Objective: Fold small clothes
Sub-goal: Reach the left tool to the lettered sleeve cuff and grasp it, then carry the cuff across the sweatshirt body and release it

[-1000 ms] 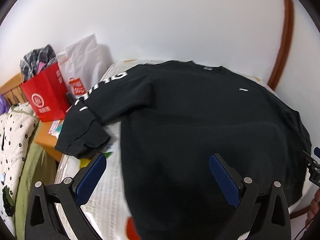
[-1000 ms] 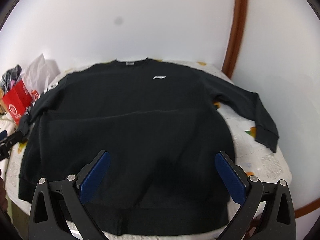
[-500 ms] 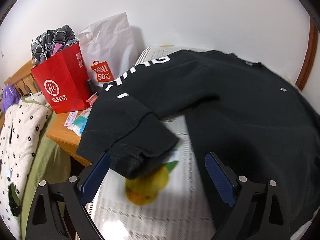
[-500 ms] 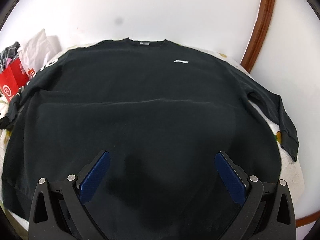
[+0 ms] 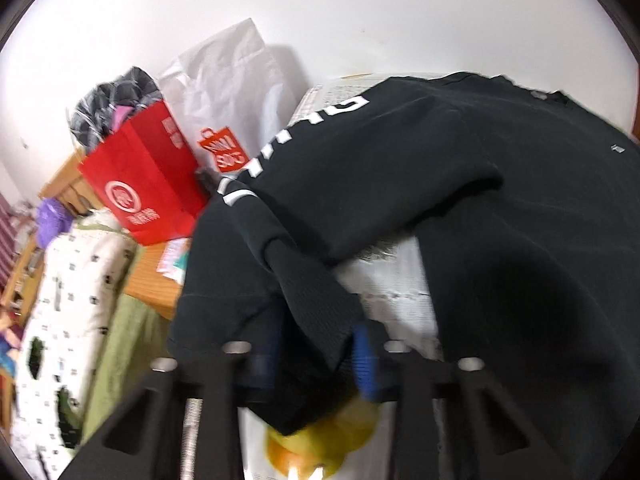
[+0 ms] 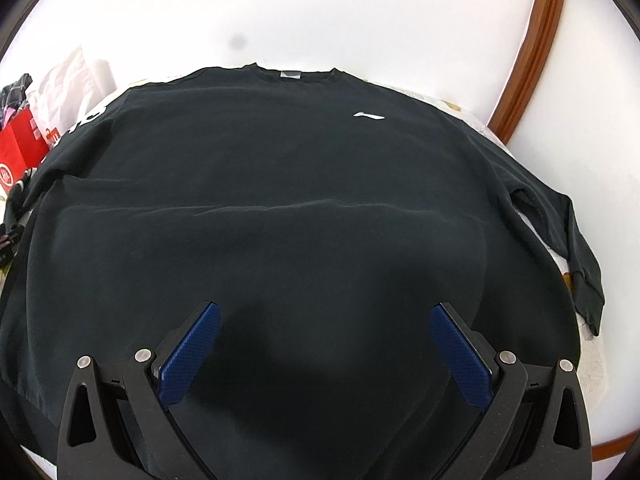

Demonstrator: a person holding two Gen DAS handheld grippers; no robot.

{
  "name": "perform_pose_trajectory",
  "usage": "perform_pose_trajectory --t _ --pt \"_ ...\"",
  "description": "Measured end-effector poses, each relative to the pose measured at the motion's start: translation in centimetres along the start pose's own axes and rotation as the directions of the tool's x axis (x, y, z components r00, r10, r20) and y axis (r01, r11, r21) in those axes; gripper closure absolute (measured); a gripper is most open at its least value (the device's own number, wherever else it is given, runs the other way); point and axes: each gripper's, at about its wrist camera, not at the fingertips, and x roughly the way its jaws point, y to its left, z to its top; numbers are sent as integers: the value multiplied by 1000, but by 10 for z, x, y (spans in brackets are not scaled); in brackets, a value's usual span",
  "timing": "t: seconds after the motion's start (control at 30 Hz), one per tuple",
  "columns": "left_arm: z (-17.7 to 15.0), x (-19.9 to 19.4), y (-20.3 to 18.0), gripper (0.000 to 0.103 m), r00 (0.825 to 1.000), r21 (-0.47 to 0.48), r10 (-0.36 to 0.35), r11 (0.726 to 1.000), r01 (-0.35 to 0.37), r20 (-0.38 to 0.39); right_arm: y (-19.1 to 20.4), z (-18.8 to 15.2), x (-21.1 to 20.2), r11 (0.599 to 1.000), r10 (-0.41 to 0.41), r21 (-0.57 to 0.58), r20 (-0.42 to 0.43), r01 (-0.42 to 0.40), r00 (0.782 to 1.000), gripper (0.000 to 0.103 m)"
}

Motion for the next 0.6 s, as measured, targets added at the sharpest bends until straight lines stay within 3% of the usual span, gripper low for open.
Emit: perform_pose_trajectory --t 0.03,0.1,0.33,0.47,0.6 --pt "2 0 0 89 1000 2 5 1000 -5 -6 -1 0 1 1000 4 2 -1 -4 1000 0" --pt "6 -3 1 91 1000 14 23 1000 -23 -12 -4 2 2 1000 13 6 0 -13 1000 0" --pt "40 -39 -6 93 999 -11 0 1000 1 52 -26 6 -6 997 58 45 34 -60 998 0" --pt "64 -64 -35 93 994 24 -47 999 44 102 -47 8 -13 993 78 84 52 -82 996 0" --pt "87 -82 -70 93 981 43 -154 988 150 116 -73 6 -26 991 73 104 86 -82 994 0"
